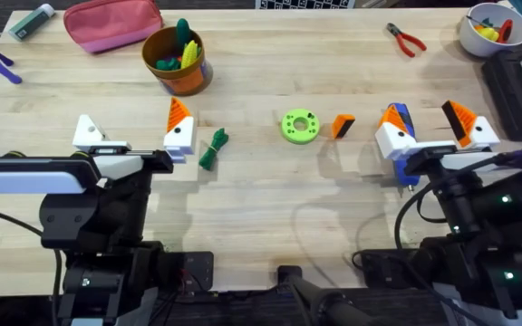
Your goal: Pick up the gripper from the table and insert it into the empty holder that is missing its gripper. Then pick up a screw, insert it into the mounting hole, and use the screwdriver to tighten it. Finally, clean up the table by picking up the vegetable and placing it into the bucket.
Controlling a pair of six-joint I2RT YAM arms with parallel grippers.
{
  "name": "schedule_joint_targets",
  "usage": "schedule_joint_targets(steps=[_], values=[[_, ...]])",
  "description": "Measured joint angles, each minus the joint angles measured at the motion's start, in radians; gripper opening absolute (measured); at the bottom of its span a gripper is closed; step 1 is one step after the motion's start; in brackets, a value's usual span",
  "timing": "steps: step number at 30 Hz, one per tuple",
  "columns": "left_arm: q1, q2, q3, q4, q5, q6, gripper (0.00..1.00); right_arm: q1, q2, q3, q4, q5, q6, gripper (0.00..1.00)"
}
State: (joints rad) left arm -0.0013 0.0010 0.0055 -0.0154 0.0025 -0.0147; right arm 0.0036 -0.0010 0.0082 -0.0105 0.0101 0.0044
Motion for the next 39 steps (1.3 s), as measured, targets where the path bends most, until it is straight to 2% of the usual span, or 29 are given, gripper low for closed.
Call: schedule_joint_targets(steps=[9,14,18,24,29,34,39], values=[[0.0,0.0,0.0,0.007,0.0,0.0,0.985,0.0,0.0,0.0,0.001,0.0,0.001,0.991],[0.0,0.0,0.001,0.077,0.0,0.0,0.985,0.0,0.0,-0.001,0.058,-0.001,0.003,0.992],[0.0,0.0,0.04,0.033,0.0,-0.001,0.985,0.0,0.0,0.013,0.1,-0.002,0.003,0.991],[0.0,0.099,0.277,-0.125,0.0,0.016,0.985,0.0,0.002,0.15,0.069,-0.003,0.003,0.991],[-0.001,0.318,0.535,-0.296,-0.002,0.034,0.985,0.0,0.065,0.341,-0.067,-0.005,0.003,0.992],[-0.001,0.565,0.771,-0.522,-0.003,0.045,0.985,0.0,0.234,0.572,-0.335,-0.005,0.003,0.992],[-0.001,0.766,0.947,-0.693,-0.003,0.046,0.985,0.0,0.454,0.805,-0.632,-0.005,0.003,0.991]])
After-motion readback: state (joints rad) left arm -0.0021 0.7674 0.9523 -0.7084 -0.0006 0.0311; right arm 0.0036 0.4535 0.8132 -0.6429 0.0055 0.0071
